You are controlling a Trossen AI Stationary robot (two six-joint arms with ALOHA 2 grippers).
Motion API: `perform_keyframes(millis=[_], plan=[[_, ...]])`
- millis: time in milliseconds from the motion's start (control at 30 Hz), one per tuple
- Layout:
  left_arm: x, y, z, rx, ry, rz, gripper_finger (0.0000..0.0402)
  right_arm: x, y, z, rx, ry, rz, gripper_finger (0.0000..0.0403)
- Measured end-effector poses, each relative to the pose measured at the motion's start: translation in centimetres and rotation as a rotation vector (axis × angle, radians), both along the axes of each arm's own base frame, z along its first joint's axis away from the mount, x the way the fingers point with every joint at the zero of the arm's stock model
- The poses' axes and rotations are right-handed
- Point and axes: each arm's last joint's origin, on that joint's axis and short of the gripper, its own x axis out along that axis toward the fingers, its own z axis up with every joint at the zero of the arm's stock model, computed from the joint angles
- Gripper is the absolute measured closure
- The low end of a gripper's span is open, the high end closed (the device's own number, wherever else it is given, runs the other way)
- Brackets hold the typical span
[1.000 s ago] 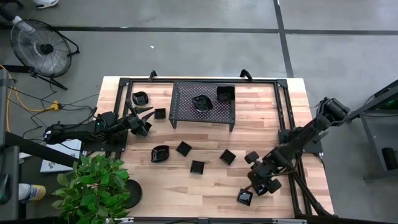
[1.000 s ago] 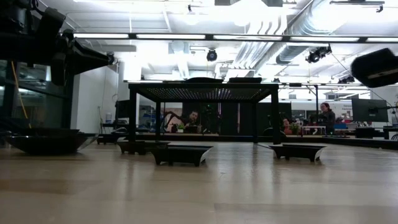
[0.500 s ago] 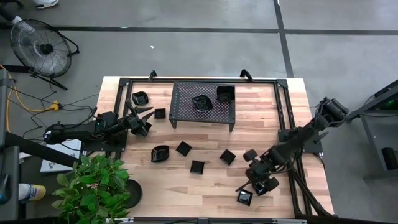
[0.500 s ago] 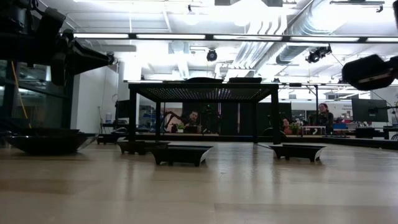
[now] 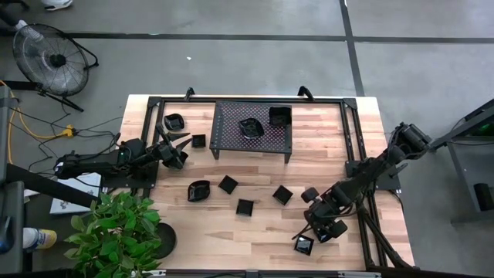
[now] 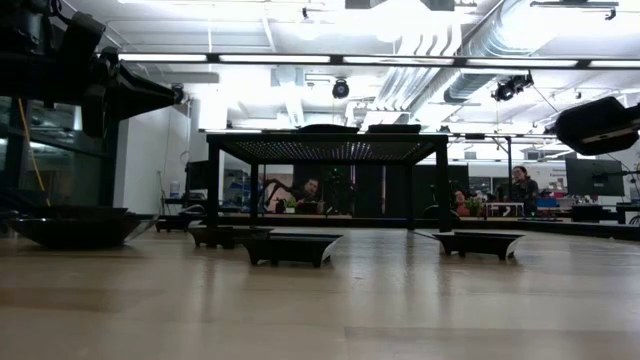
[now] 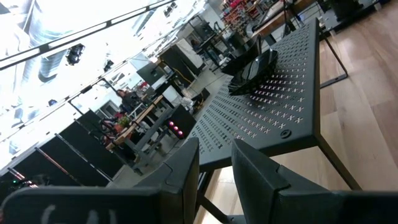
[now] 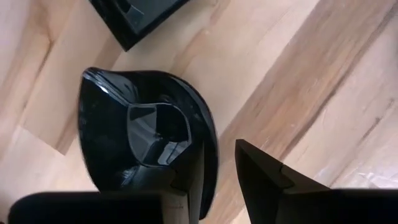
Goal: Pick & Place Mini shaped plates
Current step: Stack the leaf-shaped plate on the leaf-shaped plates on the shelf
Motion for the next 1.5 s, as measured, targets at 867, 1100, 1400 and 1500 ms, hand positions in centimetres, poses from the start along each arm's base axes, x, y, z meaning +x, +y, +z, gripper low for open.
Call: perform_keyframes(millis=[867, 1100, 1400, 1500], plan=[[0.0, 0.0, 0.0, 0.0, 0.0, 0.0, 0.0309, 0.3, 0.2, -0.7, 0.026, 0.044, 0.019, 0.032], [0.0, 0.0, 0.0, 0.0, 0.0, 0.0, 0.0309, 0.7, 0.5, -1.4, 0.043, 0.049, 0.022, 0.032], [0.0, 0.0, 0.0, 0.0, 0.0, 0.0, 0.0309, 0.9, 0.3, -1.4, 0.043, 0.043, 0.01, 0.032], [0.0, 0.0, 0.0, 0.0, -0.001, 0.0, 0.0309, 0.8, 0.3, -1.4, 0.047, 0.048, 0.012, 0.0321]])
